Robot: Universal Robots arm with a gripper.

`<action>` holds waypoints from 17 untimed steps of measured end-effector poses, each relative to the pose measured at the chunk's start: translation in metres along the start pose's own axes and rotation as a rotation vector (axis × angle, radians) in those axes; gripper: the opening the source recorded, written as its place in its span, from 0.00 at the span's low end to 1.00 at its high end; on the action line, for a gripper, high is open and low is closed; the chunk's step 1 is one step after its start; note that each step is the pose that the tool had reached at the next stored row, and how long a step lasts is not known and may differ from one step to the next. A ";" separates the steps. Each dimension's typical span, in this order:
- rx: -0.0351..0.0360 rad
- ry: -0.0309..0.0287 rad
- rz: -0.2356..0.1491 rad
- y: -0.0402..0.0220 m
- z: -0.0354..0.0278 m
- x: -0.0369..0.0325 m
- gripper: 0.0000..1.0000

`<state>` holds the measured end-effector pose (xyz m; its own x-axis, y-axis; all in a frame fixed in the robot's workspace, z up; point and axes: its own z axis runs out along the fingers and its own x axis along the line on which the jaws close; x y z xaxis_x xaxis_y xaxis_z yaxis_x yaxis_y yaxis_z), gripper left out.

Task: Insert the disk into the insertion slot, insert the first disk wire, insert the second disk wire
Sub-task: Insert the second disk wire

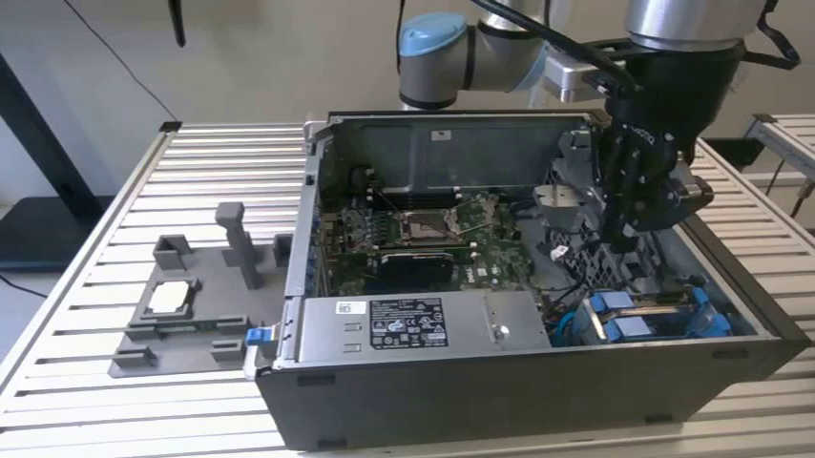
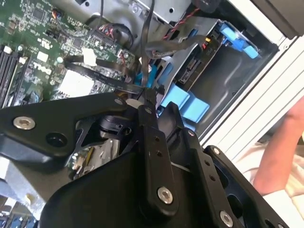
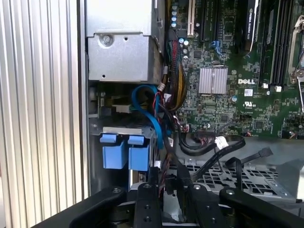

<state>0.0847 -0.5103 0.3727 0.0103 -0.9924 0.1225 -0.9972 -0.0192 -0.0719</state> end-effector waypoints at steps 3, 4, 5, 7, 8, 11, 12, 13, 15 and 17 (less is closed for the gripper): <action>0.0083 0.0001 0.001 0.0029 0.0001 -0.0001 0.30; 0.0111 0.0000 0.001 0.0029 0.0002 -0.0001 0.30; 0.0144 0.0001 0.002 0.0029 0.0004 -0.0002 0.30; 0.0219 0.0004 0.003 0.0031 0.0010 -0.0003 0.30; 0.0253 0.0007 0.003 0.0031 0.0013 -0.0004 0.30; 0.0363 0.0006 0.004 0.0033 0.0024 -0.0005 0.30; 0.0416 0.0002 0.005 0.0035 0.0028 -0.0005 0.28; 0.0453 -0.0014 0.006 0.0040 0.0031 -0.0006 0.21; 0.0454 -0.0014 0.006 0.0040 0.0030 -0.0006 0.21; 0.0455 -0.0013 0.006 0.0040 0.0030 -0.0006 0.21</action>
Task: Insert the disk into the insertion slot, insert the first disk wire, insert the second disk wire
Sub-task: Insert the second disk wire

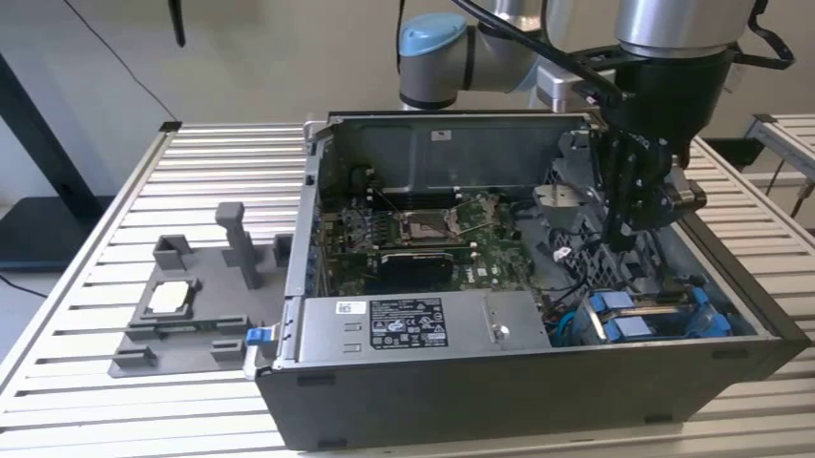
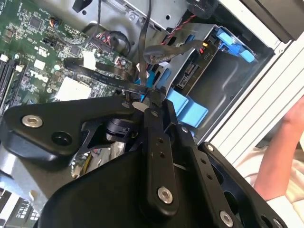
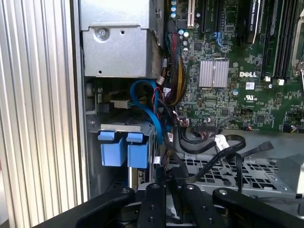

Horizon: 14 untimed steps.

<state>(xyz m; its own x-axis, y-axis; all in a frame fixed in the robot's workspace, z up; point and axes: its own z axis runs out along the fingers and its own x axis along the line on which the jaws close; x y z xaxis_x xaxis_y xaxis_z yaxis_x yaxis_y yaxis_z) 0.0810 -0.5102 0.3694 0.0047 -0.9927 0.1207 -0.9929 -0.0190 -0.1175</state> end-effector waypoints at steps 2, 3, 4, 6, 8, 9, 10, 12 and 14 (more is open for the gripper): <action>0.0001 0.0000 0.000 0.0000 0.0000 0.0000 0.21; 0.0001 0.0000 0.000 0.0000 0.0000 0.0000 0.21; 0.0002 0.0000 0.000 0.0000 0.0000 0.0000 0.21; 0.0003 0.0000 0.000 0.0000 0.0000 0.0000 0.16; 0.0003 0.0000 0.000 0.0000 0.0000 0.0000 0.16; 0.0003 0.0002 0.000 0.0000 -0.0001 0.0001 0.16; 0.0003 0.0003 0.000 0.0000 -0.0001 0.0001 0.16; 0.0003 0.0000 0.000 0.0000 0.0001 0.0003 0.16; 0.0004 0.0000 0.000 0.0000 0.0001 0.0003 0.16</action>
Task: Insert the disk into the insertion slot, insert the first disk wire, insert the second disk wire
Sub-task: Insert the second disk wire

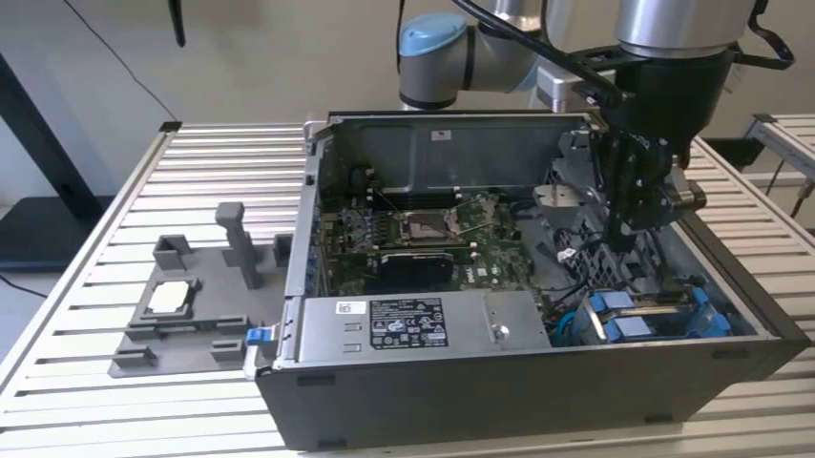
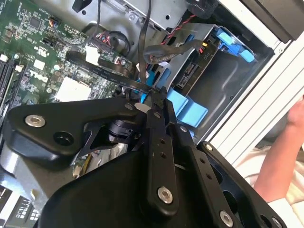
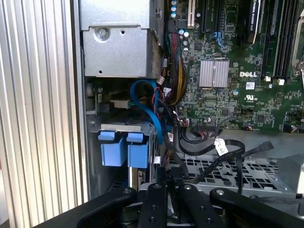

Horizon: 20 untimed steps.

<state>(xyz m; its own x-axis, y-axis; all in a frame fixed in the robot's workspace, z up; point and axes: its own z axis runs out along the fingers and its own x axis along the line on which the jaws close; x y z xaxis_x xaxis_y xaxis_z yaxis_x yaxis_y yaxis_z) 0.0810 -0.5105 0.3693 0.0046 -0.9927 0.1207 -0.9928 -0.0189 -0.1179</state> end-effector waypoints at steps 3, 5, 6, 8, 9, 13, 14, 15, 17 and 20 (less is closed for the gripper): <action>0.0000 0.0002 0.000 0.0000 0.0001 0.0001 0.16; 0.0000 -0.0002 0.000 -0.0001 0.0005 0.0004 0.16; -0.0002 -0.0001 0.000 -0.0006 0.0007 0.0010 0.16; -0.0018 -0.0001 0.000 -0.0023 0.0012 0.0029 0.16; -0.0030 0.0000 0.000 -0.0036 0.0015 0.0040 0.16; -0.0091 -0.0002 -0.001 -0.0089 0.0030 0.0096 0.16; -0.0104 -0.0005 -0.001 -0.0102 0.0034 0.0114 0.16; -0.0117 -0.0007 -0.001 -0.0113 0.0038 0.0132 0.16; -0.0142 -0.0013 -0.002 -0.0134 0.0047 0.0170 0.16; -0.0173 -0.0037 -0.002 -0.0165 0.0062 0.0227 0.16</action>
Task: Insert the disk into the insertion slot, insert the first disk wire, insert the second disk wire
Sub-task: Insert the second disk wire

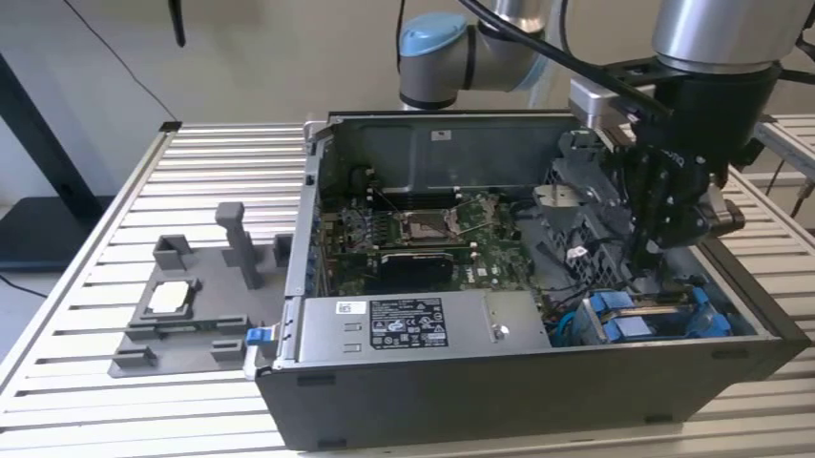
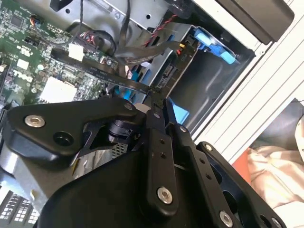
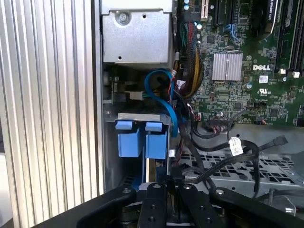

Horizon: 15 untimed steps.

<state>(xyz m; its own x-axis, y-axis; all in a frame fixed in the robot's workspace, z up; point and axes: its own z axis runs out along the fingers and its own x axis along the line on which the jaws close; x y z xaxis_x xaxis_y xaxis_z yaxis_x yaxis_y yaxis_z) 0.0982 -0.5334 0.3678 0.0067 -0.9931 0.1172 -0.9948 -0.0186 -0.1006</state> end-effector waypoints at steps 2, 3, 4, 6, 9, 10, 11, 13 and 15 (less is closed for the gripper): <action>-0.0015 -0.0068 0.000 -0.0018 0.0011 0.0041 0.16; -0.0024 -0.0095 0.001 -0.0026 0.0016 0.0063 0.16; -0.0032 -0.0126 0.001 -0.0033 0.0020 0.0084 0.16; -0.0039 -0.0227 0.002 -0.0044 0.0030 0.0118 0.16; -0.0035 -0.0730 0.007 -0.0046 0.0037 0.0140 0.16; -0.0034 -0.0907 0.009 -0.0047 0.0038 0.0145 0.16; -0.0033 -0.1087 0.011 -0.0047 0.0039 0.0151 0.16; -0.0030 -0.1444 0.014 -0.0049 0.0045 0.0178 0.16; -0.0028 -0.1749 0.017 -0.0051 0.0053 0.0211 0.16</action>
<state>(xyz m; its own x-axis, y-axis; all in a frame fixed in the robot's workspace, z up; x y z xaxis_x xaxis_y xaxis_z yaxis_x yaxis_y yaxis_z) 0.1040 -0.5550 0.3655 0.0071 -0.9983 -0.0582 -0.9952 -0.0014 -0.0983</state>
